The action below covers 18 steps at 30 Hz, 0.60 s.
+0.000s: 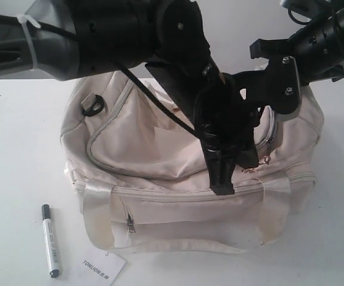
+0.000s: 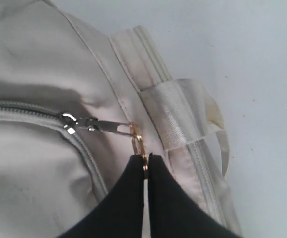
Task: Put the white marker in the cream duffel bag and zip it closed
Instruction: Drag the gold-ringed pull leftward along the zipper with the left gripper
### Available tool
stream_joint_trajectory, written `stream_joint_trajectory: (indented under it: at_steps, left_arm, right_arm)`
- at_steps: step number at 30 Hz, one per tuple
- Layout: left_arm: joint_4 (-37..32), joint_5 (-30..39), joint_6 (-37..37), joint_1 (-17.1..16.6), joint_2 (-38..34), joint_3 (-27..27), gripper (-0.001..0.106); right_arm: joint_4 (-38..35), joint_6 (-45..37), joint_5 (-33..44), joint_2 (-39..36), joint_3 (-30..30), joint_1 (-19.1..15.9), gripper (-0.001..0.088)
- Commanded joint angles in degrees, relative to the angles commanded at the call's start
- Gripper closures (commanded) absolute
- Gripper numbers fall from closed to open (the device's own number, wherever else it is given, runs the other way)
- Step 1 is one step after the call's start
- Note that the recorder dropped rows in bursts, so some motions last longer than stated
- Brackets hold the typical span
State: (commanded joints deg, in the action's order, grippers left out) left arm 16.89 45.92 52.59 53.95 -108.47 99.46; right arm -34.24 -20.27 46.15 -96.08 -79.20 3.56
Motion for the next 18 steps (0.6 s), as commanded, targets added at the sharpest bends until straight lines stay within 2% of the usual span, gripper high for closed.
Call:
stream_joint_trajectory:
  at_steps: [14, 18]
  left_arm:
    - [-2.4, 5.3, 0.0, 0.0, 0.0, 0.0, 0.105]
    - [-5.4, 7.7, -0.1, 0.0, 0.0, 0.0, 0.105]
  right_arm:
    - [0.0, 0.0, 0.0, 0.0, 0.0, 0.0, 0.0868]
    - [0.0, 0.0, 0.0, 0.0, 0.0, 0.0, 0.0868]
